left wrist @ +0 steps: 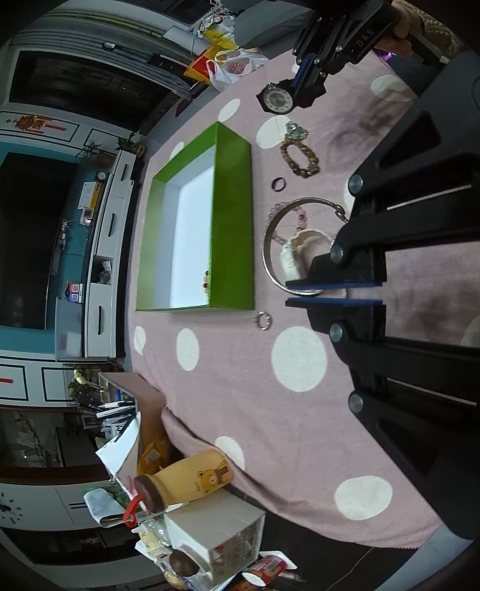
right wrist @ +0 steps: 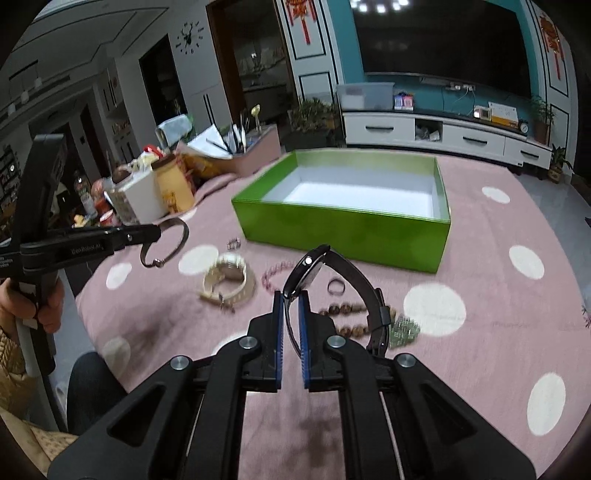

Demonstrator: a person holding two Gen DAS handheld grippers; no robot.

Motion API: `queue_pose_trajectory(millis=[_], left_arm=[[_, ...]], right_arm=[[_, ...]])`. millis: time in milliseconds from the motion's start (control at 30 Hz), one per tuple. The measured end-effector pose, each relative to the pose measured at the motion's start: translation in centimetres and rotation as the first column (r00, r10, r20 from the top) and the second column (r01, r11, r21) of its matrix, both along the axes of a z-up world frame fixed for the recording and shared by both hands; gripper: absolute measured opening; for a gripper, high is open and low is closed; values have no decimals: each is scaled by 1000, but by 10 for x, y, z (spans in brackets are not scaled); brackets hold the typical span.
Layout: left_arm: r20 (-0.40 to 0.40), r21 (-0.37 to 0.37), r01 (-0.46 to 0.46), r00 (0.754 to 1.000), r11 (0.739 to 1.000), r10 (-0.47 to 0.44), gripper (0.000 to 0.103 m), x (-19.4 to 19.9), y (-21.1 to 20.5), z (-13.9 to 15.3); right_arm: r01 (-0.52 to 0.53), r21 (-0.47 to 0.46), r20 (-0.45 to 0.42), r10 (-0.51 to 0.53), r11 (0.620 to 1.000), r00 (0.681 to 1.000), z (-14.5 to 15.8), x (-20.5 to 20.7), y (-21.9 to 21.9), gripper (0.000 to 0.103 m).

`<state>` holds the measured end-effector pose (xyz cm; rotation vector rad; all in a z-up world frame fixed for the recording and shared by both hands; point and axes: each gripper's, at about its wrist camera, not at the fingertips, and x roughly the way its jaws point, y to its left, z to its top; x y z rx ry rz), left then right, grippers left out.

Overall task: Organize jewelry
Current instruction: 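Carry the bangle and black watch into the green box with both grippers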

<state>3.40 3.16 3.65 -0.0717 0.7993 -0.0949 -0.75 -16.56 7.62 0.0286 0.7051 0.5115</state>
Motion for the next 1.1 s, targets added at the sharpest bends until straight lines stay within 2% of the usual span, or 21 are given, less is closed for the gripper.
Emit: queue_pose_trajectory(millis=[467,867,1100], left_arm=[[49,44,-3,999,999,1,3,42,-13,27],[70,72,13,997,997,-18,3,93,-30,32],[59,65,16,998,998,-20,3,132,-38,27]], right_arm=[[36,16,112,-38,999,993,31,34,-6,7],[43,-20,147,-40,999,988,38,76,1,7],[49,-43,133,-43,998,990,34,114,6,7]])
